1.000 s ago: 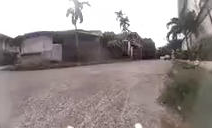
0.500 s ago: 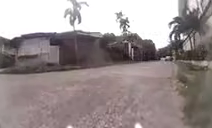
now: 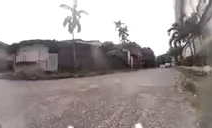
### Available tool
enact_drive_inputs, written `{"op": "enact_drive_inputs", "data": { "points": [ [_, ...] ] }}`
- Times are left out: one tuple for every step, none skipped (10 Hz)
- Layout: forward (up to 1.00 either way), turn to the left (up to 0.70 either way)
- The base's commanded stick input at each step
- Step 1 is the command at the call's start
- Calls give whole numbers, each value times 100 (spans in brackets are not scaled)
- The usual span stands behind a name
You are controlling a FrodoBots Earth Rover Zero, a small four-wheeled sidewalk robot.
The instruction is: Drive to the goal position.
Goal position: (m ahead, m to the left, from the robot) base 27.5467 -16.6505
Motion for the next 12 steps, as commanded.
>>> {"op": "enact_drive_inputs", "data": {
  "points": [
    [100,-31],
    [100,0],
    [100,0],
    [100,0],
    [100,0],
    [100,0],
    [100,0],
    [100,0],
    [100,0],
    [100,0],
    [100,1],
    [100,1]
  ]
}}
